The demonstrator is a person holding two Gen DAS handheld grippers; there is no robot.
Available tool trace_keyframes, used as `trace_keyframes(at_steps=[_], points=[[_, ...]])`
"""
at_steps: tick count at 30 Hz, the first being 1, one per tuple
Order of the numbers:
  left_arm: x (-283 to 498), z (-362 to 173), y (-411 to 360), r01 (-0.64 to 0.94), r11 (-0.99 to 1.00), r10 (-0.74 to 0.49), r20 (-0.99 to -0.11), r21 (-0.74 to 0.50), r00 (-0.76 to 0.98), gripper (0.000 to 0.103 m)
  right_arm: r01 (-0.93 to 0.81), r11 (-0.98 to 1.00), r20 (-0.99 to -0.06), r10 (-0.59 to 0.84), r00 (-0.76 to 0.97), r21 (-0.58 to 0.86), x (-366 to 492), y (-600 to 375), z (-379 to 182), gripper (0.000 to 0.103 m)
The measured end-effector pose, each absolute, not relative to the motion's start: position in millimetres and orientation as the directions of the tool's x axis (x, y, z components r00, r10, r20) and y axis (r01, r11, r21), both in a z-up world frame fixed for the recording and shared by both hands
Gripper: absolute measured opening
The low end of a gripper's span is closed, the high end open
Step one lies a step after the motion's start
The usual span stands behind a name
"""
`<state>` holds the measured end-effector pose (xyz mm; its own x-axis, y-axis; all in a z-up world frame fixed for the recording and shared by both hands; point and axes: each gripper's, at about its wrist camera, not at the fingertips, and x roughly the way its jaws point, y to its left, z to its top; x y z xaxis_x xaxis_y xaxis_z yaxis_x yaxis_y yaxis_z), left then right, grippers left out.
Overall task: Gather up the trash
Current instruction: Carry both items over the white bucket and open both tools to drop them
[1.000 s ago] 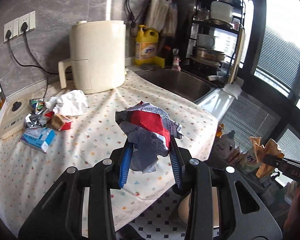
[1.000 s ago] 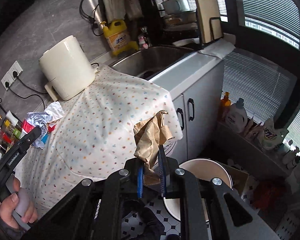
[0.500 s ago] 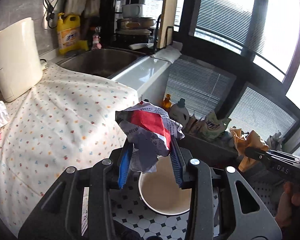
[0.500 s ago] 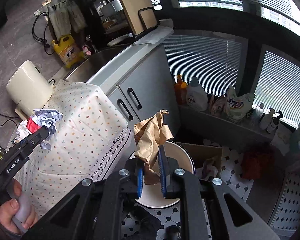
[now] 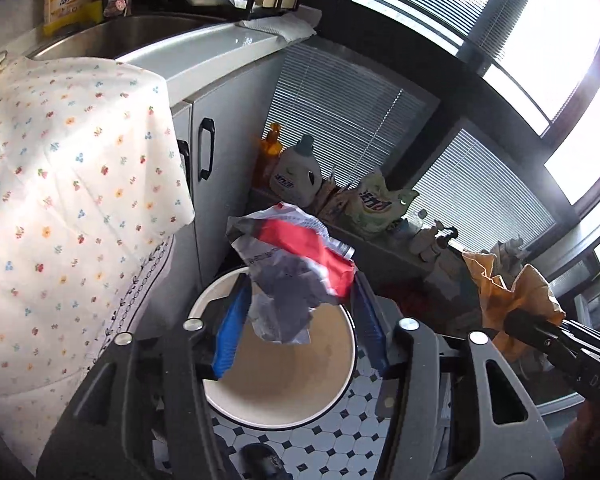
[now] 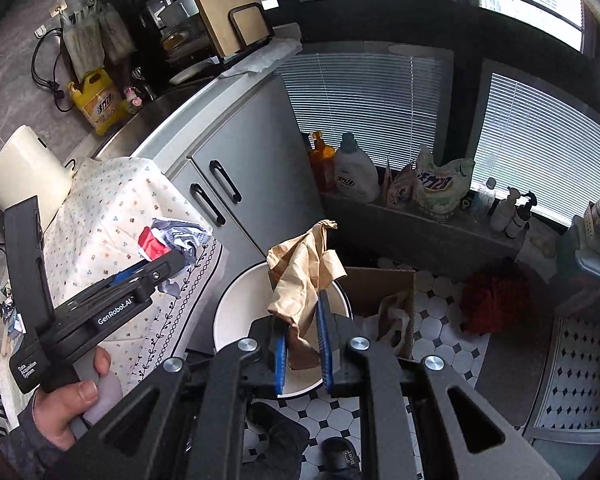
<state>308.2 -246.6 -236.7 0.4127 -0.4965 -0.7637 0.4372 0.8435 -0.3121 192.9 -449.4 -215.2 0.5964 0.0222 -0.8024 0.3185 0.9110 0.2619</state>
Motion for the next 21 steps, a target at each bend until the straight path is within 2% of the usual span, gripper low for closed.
trace_keyframes(at_steps=[3,6,12,21], points=[[306,-245,-247,0.425,0.852,-0.488,-0.76,-0.307,0.43,0.084,0.32,0.912,-0.811,0.023,0.584,0.257,197,-450,-225,0.014],[303,-247,-245,0.434,0.842,-0.504,-0.752,-0.319,0.424,0.09,0.32,0.911,-0.818,0.034,0.574,0.262,202,-448,-234,0.014],[294,-216,-220,0.401,0.879,-0.447,-0.743,-0.259,0.499,0.097,0.254,0.925,-0.816,0.093,0.57,0.283,213,-431,-244,0.014],[277,-137,-149,0.241,0.96,-0.273,-0.664,-0.142,0.696,0.097,0.15,0.957,-0.799,0.116,0.59,0.249,241,-401,-236,0.017]])
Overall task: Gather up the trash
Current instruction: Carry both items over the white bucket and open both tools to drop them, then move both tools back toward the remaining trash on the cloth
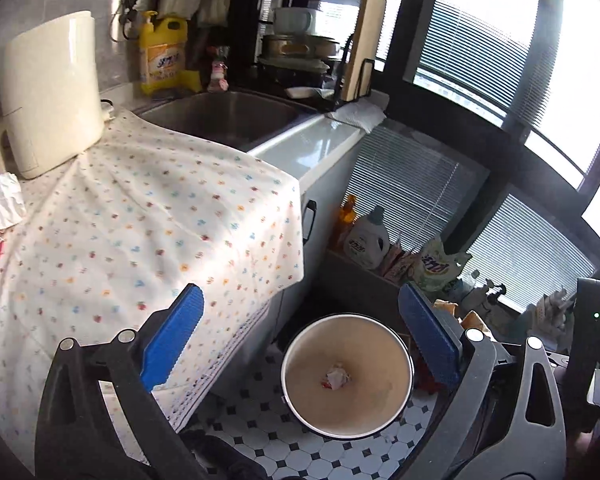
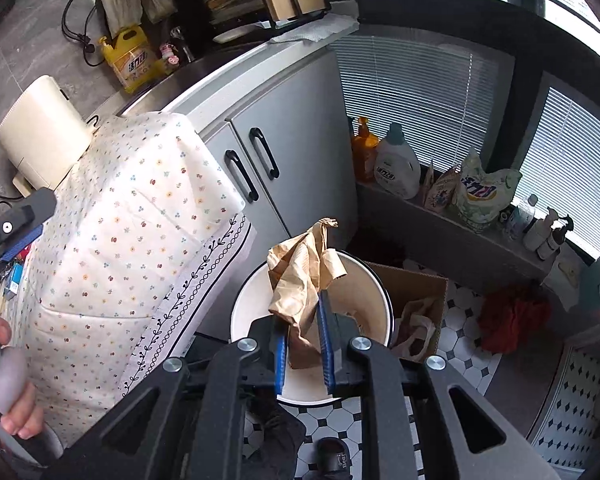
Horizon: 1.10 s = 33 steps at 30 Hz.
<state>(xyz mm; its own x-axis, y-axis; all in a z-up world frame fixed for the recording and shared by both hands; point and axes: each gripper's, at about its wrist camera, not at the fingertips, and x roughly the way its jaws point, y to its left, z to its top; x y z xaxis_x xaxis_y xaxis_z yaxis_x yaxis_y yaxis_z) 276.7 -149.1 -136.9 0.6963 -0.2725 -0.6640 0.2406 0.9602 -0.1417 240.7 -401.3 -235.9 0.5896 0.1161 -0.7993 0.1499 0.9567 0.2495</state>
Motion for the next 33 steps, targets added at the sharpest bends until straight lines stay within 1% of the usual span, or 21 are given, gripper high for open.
trace_keyframes(at_steps=[4,6,7,8,9,11,13,15,17,20,21,22,24,33], points=[[258,-112,-105,0.13,0.986,-0.167,-0.629,-0.104,0.759,0.097,0.109,0.967,-0.796,0.125,0.593,0.232,250,-387,-230,0.017],[249,-102,-82,0.09,0.99,-0.136,-0.617,-0.105,0.775,0.097,0.092,0.97,-0.796,0.128,0.591,0.225,254,-380,-230,0.018],[244,-98,-72,0.07,0.992,-0.118,-0.611,-0.102,0.783,0.097,0.09,0.972,-0.8,0.124,0.587,0.217,256,-377,-231,0.026],[240,-94,-62,0.053,0.994,-0.101,-0.606,-0.097,0.789,0.097,0.096,0.974,-0.803,0.112,0.585,0.205,257,-375,-231,0.039],[235,-90,-53,0.036,0.995,-0.083,-0.599,-0.09,0.796,0.097,0.103,0.977,-0.804,0.092,0.588,0.188,257,-374,-231,0.044],[226,-82,-35,0.004,0.996,-0.053,-0.588,-0.085,0.807,0.097,0.113,0.98,-0.801,0.068,0.594,0.166,257,-371,-229,0.057],[217,-74,-15,-0.043,0.995,-0.019,-0.582,-0.093,0.813,0.097,0.133,0.977,-0.8,0.053,0.598,0.165,256,-370,-226,0.067],[205,-64,2,-0.074,0.992,0.003,-0.571,-0.101,0.821,0.097,0.132,0.977,-0.796,0.054,0.603,0.166,255,-367,-220,0.072],[190,-52,19,-0.117,0.99,0.053,-0.552,-0.081,0.832,0.097,0.122,0.978,-0.789,0.059,0.612,0.167,255,-361,-212,0.08],[172,-32,44,-0.184,0.981,0.126,-0.53,-0.059,0.839,0.097,0.079,0.984,-0.766,0.071,0.639,0.158,256,-341,-192,0.09],[166,-26,51,-0.208,0.977,0.152,-0.521,-0.05,0.84,0.097,0.062,0.986,-0.755,0.076,0.651,0.153,256,-334,-183,0.091],[161,-20,57,-0.227,0.973,0.174,-0.51,-0.043,0.842,0.097,0.046,0.987,-0.741,0.082,0.666,0.151,257,-326,-174,0.095],[152,-10,67,-0.269,0.963,0.223,-0.487,-0.027,0.844,0.097,0.01,0.988,-0.713,0.105,0.693,0.155,259,-312,-156,0.095],[126,18,94,-0.358,0.933,0.337,-0.409,0.026,0.848,0.097,-0.158,0.979,-0.615,0.204,0.761,0.128,265,-244,-93,0.095]])
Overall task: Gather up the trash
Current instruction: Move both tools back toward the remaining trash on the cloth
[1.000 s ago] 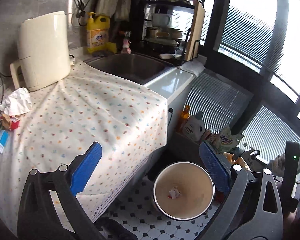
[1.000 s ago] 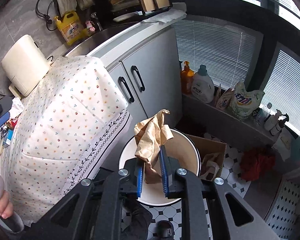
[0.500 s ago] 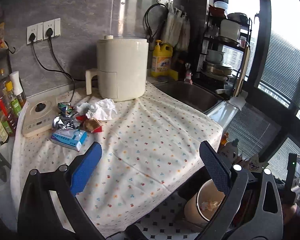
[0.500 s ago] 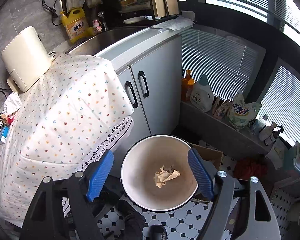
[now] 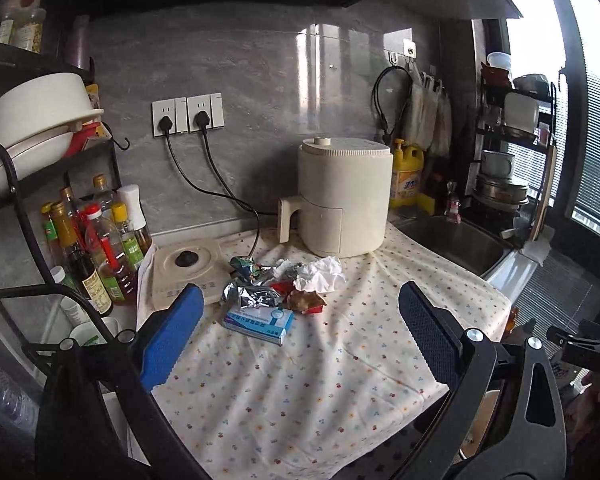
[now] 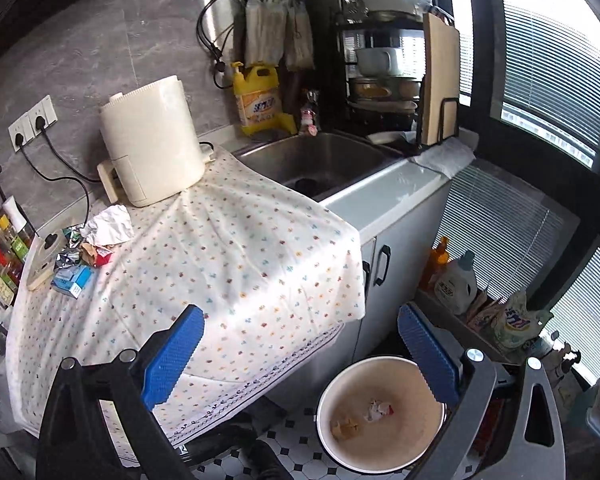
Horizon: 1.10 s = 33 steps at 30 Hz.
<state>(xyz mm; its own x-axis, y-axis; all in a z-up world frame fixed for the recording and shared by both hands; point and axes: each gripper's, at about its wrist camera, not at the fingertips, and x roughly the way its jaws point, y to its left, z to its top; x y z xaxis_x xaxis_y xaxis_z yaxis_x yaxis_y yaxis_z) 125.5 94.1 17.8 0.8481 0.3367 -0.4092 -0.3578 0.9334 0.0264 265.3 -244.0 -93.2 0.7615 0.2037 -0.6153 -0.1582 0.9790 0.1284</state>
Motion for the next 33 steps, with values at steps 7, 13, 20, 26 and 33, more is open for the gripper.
trace_keyframes(at_steps=[7,13,20,26,33], points=[[115,18,117,-0.37,0.929,0.331,-0.412,-0.018,0.849,0.097,-0.222,0.97,-0.567,0.241,0.788,0.104,275,-199,-72,0.095],[120,7,132,-0.39,0.921,0.346,-0.434,-0.014,0.832,0.097,-0.305,0.948,-0.521,0.307,0.797,0.093,282,-162,-63,0.095],[133,-6,159,-0.439,0.895,0.363,-0.453,-0.073,0.814,0.097,-0.43,0.901,-0.499,0.399,0.769,0.058,290,-102,-58,0.095],[158,-24,193,-0.449,0.885,0.339,-0.49,-0.123,0.803,0.097,-0.546,0.833,-0.543,0.5,0.675,0.088,310,-55,-66,0.095],[198,-57,229,-0.422,0.888,0.268,-0.538,-0.184,0.799,0.09,-0.62,0.78,-0.612,0.532,0.586,0.084,339,1,-84,0.095]])
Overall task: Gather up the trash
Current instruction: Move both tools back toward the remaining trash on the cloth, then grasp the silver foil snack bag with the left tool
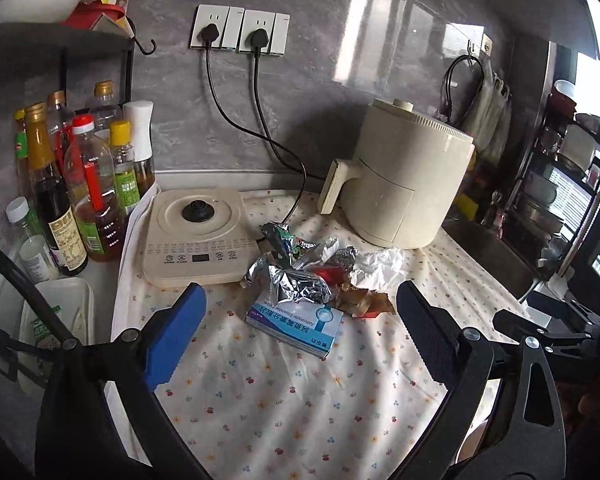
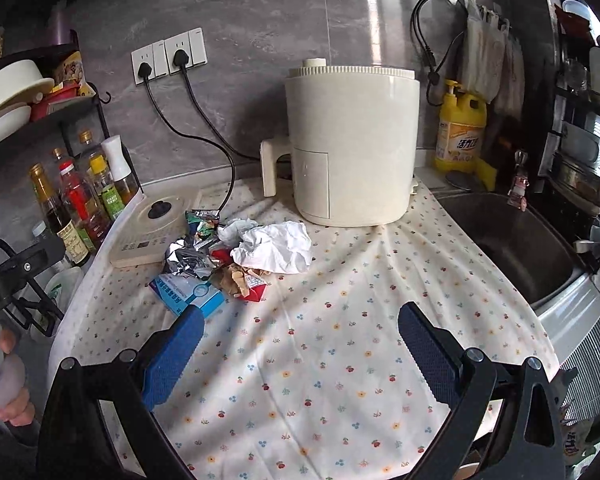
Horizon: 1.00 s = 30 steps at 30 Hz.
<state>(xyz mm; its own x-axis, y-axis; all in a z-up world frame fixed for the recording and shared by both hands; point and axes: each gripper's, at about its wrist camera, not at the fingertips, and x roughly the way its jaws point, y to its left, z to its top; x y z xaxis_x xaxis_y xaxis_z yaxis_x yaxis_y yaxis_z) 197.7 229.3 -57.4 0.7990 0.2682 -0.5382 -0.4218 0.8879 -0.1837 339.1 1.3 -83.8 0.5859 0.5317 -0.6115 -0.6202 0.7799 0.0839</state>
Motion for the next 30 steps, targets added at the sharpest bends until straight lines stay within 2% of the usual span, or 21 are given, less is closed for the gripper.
trace_keyframes(at_steps=[5,7,11,21,24,25,26,28,30], points=[[232,-85,254,-0.405,0.886,0.195,-0.612,-0.226,0.766,0.069,-0.663,0.738,-0.649,0.565,0.509,0.122,358,31,-97,0.095],[246,-95,260,-0.386,0.893,0.164,-0.631,-0.232,0.758,0.064,-0.678,0.723,-0.659,0.575,0.485,0.133,364,44,-105,0.091],[273,-117,274,-0.372,0.897,0.121,-0.674,-0.24,0.728,0.047,-0.7,0.694,-0.698,0.585,0.413,0.168,380,69,-123,0.071],[314,-163,299,-0.367,0.893,0.044,-0.76,-0.261,0.649,0.034,-0.716,0.67,-0.754,0.571,0.326,0.198,403,109,-155,0.046],[320,-168,301,-0.36,0.893,0.03,-0.763,-0.271,0.646,0.02,-0.725,0.661,-0.77,0.56,0.306,0.194,410,117,-163,0.028],[322,-167,301,-0.355,0.893,0.023,-0.76,-0.275,0.649,0.018,-0.724,0.662,-0.774,0.557,0.3,0.195,412,118,-164,0.017],[322,-166,301,-0.353,0.893,0.021,-0.758,-0.279,0.652,0.014,-0.723,0.662,-0.778,0.555,0.296,0.197,414,119,-166,0.012],[322,-163,302,-0.361,0.891,0.033,-0.751,-0.277,0.659,0.011,-0.725,0.659,-0.771,0.562,0.3,0.198,415,119,-164,0.007],[321,-159,302,-0.368,0.89,0.05,-0.746,-0.268,0.665,0.009,-0.733,0.65,-0.761,0.575,0.302,0.201,415,117,-160,0.006]])
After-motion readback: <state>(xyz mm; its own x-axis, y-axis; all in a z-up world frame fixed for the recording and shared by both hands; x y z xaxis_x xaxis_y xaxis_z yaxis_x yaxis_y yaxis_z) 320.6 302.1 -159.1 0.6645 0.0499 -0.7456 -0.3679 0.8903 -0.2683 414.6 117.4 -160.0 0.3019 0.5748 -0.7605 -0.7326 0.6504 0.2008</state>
